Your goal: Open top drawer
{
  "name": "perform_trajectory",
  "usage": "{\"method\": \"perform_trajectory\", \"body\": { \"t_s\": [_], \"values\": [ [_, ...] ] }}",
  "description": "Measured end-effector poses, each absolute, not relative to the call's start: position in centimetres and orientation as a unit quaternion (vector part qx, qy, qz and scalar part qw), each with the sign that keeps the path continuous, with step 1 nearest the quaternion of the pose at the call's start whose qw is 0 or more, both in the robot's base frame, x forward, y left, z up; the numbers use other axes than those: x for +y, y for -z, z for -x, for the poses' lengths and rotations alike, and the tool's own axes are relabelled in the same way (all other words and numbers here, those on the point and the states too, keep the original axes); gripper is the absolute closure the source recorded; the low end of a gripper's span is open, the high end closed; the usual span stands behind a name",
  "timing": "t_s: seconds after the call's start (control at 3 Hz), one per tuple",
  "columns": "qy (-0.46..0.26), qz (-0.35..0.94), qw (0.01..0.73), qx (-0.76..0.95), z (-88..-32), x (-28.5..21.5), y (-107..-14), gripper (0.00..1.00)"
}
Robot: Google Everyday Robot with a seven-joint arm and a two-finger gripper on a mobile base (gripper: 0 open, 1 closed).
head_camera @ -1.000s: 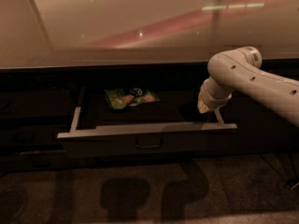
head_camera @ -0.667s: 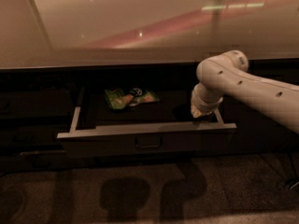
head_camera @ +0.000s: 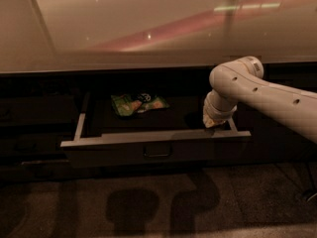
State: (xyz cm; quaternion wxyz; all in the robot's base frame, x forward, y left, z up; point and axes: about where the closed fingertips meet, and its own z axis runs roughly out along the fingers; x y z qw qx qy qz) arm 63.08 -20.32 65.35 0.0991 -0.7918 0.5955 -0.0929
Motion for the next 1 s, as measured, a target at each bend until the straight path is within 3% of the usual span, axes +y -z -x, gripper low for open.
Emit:
{"method": "perform_trajectory", "body": {
  "t_s": [1.0],
  "values": [
    [0.070,0.803,0.085,0.586,-59.2,-21.4,-61.3,1.00]
  ]
}}
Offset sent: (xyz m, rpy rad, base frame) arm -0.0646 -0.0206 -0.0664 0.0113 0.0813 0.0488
